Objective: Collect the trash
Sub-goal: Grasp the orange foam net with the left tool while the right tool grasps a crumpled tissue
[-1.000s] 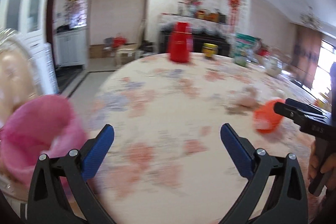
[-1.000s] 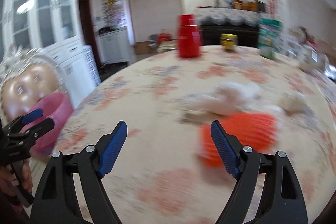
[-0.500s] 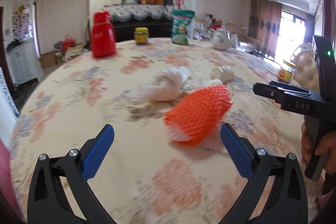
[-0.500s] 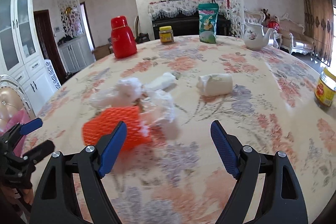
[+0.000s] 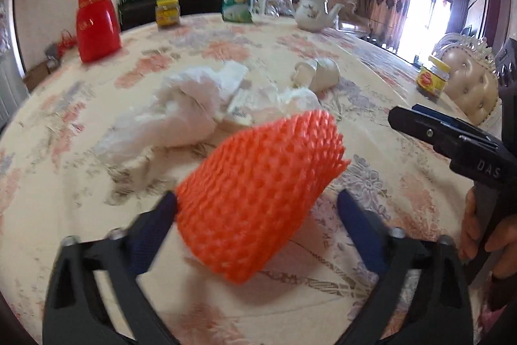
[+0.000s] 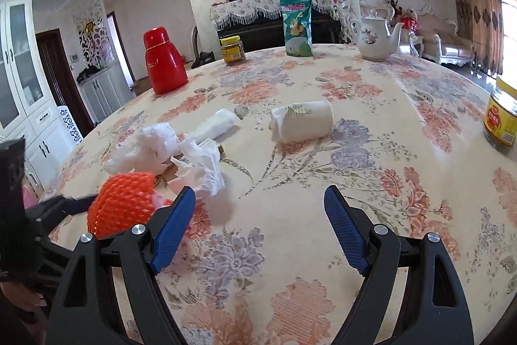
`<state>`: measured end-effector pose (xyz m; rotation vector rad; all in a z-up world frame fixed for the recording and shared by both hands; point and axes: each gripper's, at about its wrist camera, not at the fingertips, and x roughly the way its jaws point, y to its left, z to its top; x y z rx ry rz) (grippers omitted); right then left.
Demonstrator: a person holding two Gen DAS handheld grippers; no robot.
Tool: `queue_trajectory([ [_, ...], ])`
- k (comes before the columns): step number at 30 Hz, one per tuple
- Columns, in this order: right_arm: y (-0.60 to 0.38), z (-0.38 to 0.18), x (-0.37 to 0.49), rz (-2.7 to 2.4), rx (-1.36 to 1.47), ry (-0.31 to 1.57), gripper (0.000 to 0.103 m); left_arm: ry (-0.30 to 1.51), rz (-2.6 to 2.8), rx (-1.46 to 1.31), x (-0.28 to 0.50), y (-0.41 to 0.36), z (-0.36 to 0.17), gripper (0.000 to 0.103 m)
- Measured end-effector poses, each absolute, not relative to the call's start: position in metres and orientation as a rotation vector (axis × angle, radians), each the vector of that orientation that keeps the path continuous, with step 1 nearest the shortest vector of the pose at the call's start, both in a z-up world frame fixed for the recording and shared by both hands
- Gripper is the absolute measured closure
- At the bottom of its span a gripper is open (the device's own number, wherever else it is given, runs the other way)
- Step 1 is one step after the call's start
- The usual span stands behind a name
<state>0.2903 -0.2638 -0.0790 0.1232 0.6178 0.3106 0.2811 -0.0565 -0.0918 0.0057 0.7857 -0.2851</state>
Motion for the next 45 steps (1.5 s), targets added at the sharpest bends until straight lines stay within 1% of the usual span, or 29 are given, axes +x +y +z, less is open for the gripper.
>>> queue_trajectory([
  [1,-0.265,-0.078,0.290,0.313,0.128,0.614,0.025,0.806,-0.296,-0.003,0.281,-0.056,-0.094,0.048],
  [3,-0.266,-0.076,0.288,0.313,0.130,0.602,0.025,0.812,-0.308,-0.015,0.280,-0.057,-0.096,0.060],
  [4,-0.265,-0.076,0.288,0.317,0.131,0.601,0.025,0.802,-0.324,-0.016,0.277,-0.057,-0.094,0.076],
  [5,-0.265,-0.076,0.287,0.319,0.131,0.602,0.025,0.791,-0.327,-0.005,0.273,-0.056,-0.092,0.081],
  [8,-0.258,-0.082,0.289,0.329,0.107,0.624,0.025,0.757,-0.294,0.002,0.262,-0.051,-0.089,0.084],
  [13,-0.246,-0.084,0.287,0.366,0.092,0.633,0.025,0.697,-0.156,-0.089,0.237,-0.013,-0.076,0.084],
  [19,-0.212,-0.085,0.300,0.404,0.013,0.698,0.025,0.659,-0.068,-0.135,0.218,0.018,-0.064,0.084],
  [22,-0.192,-0.084,0.312,0.409,-0.043,0.722,0.025,0.639,-0.050,-0.143,0.211,0.026,-0.060,0.084],
  [28,-0.167,-0.096,0.339,0.373,-0.064,0.791,0.025,0.640,-0.046,-0.149,0.200,0.030,-0.061,0.084],
  [34,-0.139,-0.100,0.349,0.329,-0.106,0.801,0.026,0.629,-0.032,-0.153,0.193,0.034,-0.057,0.084],
  [36,-0.134,-0.103,0.349,0.301,-0.145,0.803,0.040,0.629,-0.029,-0.157,0.190,0.035,-0.056,0.084],
  [37,-0.134,-0.105,0.349,0.287,-0.157,0.809,0.055,0.628,-0.028,-0.158,0.188,0.036,-0.056,0.084],
  [38,-0.135,-0.107,0.350,0.280,-0.151,0.823,0.066,0.629,-0.027,-0.158,0.187,0.038,-0.056,0.083],
  [39,-0.138,-0.108,0.351,0.284,-0.130,0.833,0.071,0.631,-0.027,-0.160,0.186,0.039,-0.056,0.083],
  [40,-0.143,-0.107,0.349,0.289,-0.101,0.827,0.082,0.632,-0.027,-0.164,0.185,0.040,-0.057,0.083],
  [41,-0.145,-0.105,0.347,0.290,-0.092,0.819,0.084,0.633,-0.027,-0.167,0.184,0.042,-0.057,0.083],
  [45,-0.153,-0.095,0.330,0.319,-0.063,0.783,0.087,0.635,-0.031,-0.180,0.180,0.044,-0.057,0.083],
])
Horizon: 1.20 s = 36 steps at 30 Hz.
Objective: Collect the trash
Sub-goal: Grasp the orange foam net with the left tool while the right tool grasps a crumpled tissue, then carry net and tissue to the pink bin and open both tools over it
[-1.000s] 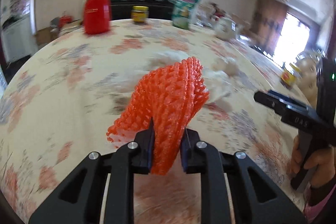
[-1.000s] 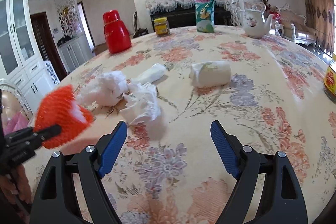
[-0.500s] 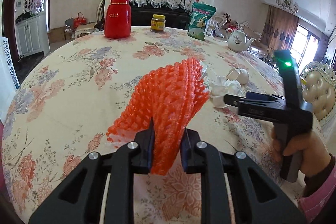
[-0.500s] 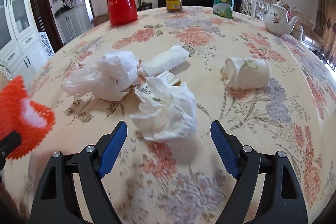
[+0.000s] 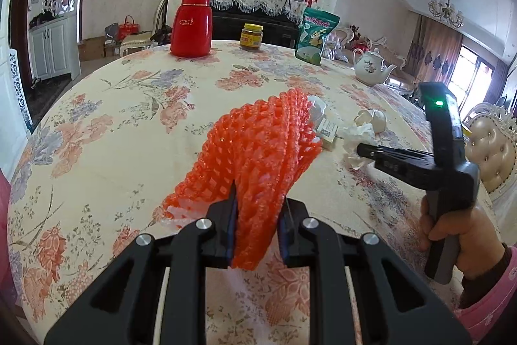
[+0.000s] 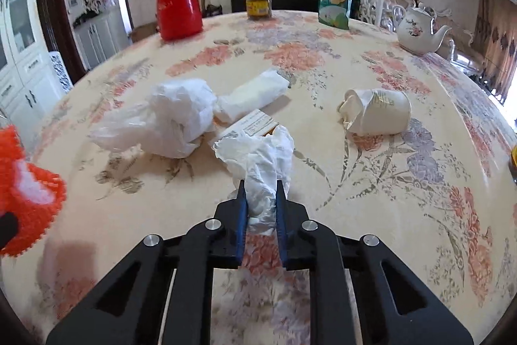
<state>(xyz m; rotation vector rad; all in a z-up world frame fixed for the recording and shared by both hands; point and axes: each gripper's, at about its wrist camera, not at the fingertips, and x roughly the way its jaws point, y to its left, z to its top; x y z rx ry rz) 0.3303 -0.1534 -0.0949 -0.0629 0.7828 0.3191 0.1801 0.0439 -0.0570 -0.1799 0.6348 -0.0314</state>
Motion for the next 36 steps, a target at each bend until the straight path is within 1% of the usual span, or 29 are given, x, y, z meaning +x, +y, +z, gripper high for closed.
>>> queue_trajectory([
  [14,-0.144,-0.071,0.260,0.439,-0.016,0.711,0.087,0.618,-0.011,-0.174,0.154,0.054,-0.051,0.083],
  [24,-0.110,-0.048,0.198,0.561,-0.047,0.603,0.087,0.547,0.030,-0.167,0.118,0.065,-0.036,0.083],
  [36,-0.075,-0.030,0.154,0.623,-0.110,0.534,0.087,0.480,0.076,-0.154,0.072,0.084,-0.025,0.083],
])
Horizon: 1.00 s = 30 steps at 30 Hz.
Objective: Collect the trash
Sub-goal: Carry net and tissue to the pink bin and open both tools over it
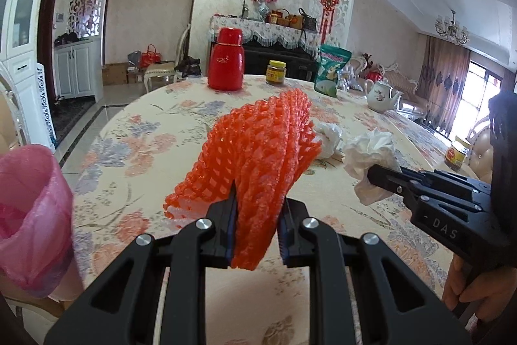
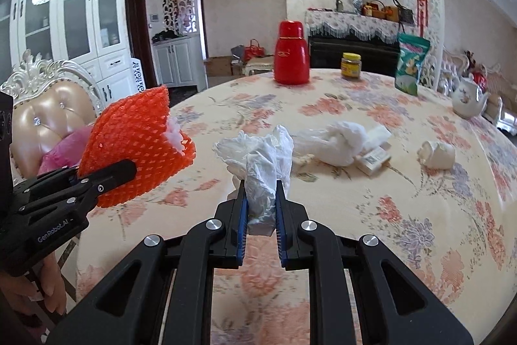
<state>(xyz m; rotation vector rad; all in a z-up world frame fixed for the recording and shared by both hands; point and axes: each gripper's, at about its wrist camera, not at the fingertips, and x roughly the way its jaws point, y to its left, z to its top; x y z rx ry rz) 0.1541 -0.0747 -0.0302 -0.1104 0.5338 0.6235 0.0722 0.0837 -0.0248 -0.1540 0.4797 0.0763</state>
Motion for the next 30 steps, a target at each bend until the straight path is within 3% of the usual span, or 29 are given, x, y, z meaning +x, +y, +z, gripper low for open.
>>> queue_trajectory([
  [14,-0.003,-0.016,0.123,0.783,-0.167,0.471,0.087,0.408,0.239,-0.152,0.010,0.148,-0.019,0.083],
  [30,0.158,-0.019,0.103,1.104,-0.257,0.476,0.087,0.396,0.556,-0.237,-0.054,0.294,-0.027,0.083],
])
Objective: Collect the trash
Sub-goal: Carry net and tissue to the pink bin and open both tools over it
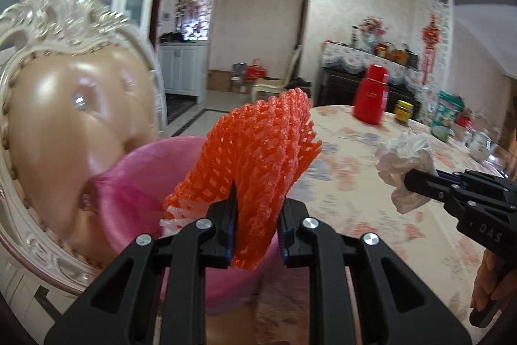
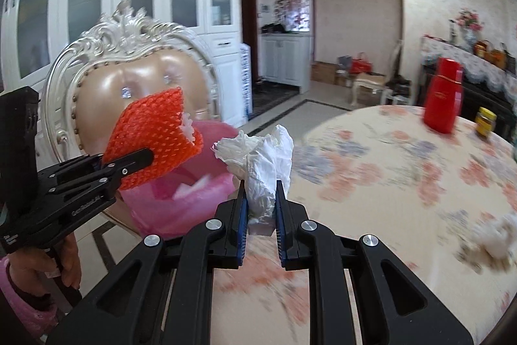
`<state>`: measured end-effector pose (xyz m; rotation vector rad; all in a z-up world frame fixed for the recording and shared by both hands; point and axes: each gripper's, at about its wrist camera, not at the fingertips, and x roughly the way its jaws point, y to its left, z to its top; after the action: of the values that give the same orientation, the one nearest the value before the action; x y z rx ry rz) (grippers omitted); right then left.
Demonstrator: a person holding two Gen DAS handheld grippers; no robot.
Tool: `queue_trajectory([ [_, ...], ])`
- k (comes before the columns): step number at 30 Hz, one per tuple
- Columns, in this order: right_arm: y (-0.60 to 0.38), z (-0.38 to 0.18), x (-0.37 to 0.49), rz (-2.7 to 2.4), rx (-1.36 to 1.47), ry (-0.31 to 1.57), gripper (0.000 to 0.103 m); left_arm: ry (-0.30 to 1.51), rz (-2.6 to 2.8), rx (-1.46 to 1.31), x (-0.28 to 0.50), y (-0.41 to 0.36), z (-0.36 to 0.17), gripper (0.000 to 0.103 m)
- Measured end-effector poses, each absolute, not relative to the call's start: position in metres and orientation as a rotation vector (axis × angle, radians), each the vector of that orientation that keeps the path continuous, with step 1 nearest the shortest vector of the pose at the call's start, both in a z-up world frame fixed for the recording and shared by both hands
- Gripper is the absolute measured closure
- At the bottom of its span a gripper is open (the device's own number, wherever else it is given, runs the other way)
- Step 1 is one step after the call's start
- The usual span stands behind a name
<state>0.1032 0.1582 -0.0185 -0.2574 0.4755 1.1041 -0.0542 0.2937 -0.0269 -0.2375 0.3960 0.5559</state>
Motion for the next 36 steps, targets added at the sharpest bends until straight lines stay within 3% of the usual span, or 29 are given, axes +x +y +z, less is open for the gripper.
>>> queue_trajectory([
  [13,0.271,-0.033,0.114,1.271,-0.249,0.565,0.086,0.463,0.615,-0.315,-0.032,0.395,-0.047,0.079],
  [15,0.280,-0.035,0.116,1.290,-0.237,0.573,0.085,0.461,0.623,-0.326,-0.032,0.402,-0.050,0.072],
  [17,0.290,-0.038,0.119,1.297,-0.236,0.587,0.080,0.453,0.648,-0.333,-0.036,0.407,-0.051,0.054],
  [19,0.297,-0.043,0.123,1.321,-0.228,0.612,0.075,0.438,0.671,-0.348,-0.042,0.410,-0.052,0.047],
  [21,0.301,-0.046,0.124,1.331,-0.231,0.616,0.054,0.434,0.680,-0.352,-0.049,0.410,-0.052,0.045],
  [22,0.301,-0.048,0.123,1.330,-0.228,0.613,0.041,0.431,0.694,-0.348,-0.053,0.409,-0.052,0.040],
  [23,0.301,-0.049,0.123,1.337,-0.218,0.609,0.041,0.426,0.707,-0.345,-0.056,0.409,-0.052,0.034],
  [27,0.301,-0.050,0.116,1.329,-0.244,0.592,0.041,0.410,0.747,-0.341,-0.070,0.406,-0.050,0.030],
  [29,0.295,-0.049,0.114,1.322,-0.250,0.583,0.041,0.397,0.762,-0.349,-0.079,0.403,-0.051,0.021],
  [36,0.259,-0.043,0.116,1.255,-0.244,0.550,0.037,0.384,0.767,-0.303,-0.081,0.373,-0.048,0.006],
])
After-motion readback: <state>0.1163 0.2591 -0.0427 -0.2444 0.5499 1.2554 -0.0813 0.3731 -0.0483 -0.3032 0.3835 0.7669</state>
